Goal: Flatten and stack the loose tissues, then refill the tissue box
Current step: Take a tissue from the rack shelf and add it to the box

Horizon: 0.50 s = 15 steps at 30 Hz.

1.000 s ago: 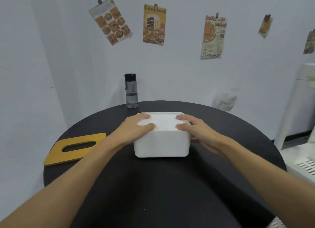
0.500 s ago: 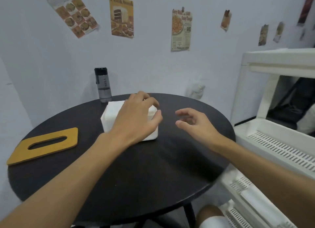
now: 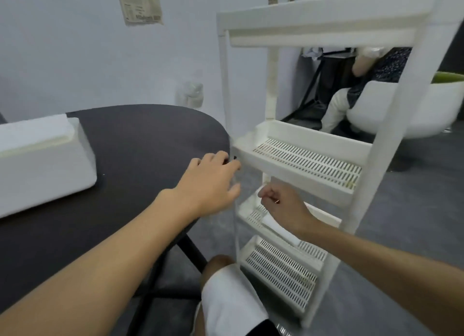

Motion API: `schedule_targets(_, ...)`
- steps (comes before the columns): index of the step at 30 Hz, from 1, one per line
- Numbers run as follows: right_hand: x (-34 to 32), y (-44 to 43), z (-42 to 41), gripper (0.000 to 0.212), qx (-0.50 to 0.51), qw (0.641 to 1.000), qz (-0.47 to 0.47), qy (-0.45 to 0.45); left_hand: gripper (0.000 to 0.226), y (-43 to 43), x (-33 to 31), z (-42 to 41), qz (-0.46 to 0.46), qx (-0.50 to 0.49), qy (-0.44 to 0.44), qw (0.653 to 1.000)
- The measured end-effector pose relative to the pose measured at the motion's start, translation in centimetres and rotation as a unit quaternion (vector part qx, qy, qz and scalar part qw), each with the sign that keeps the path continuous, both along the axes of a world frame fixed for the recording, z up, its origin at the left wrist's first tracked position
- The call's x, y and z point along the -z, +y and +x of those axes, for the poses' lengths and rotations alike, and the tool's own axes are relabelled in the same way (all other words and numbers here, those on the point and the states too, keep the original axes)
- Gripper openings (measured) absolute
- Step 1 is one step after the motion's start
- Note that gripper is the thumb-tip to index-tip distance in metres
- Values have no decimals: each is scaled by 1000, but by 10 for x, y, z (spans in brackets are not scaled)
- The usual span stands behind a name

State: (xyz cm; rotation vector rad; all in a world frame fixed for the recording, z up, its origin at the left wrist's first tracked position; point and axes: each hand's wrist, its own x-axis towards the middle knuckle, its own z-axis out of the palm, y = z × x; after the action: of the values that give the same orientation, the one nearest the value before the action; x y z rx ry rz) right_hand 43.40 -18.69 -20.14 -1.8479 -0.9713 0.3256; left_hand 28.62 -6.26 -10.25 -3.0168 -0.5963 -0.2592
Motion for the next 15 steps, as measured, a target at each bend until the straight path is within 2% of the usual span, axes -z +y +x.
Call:
schedule_targets(2, 27, 4, 14, 24, 23, 998, -56, -15, 41, -18, 14, 19, 73, 5, 7, 997)
schedule_targets(4, 56, 8, 29, 19, 54, 993, -105, -11, 38, -40, 32, 40, 92, 41, -1, 995)
schedule_targets(6, 81, 9, 41, 19, 89, 987, -134, 26, 38, -53, 59, 61, 38, 67, 2, 997)
schedule_targets(8, 102, 9, 52, 16, 129, 978, -155, 51, 38, -50, 91, 81, -40, 47, 37, 997)
schedule_targets(11, 131, 8, 66, 14, 178, 970, -160, 43, 41, -28, 147, 100, -96, 20, 54, 994)
schedule_targets(15, 175, 14, 81, 6, 187, 967, -170, 3, 43, 1, 215, 120, -169, -40, 100, 980)
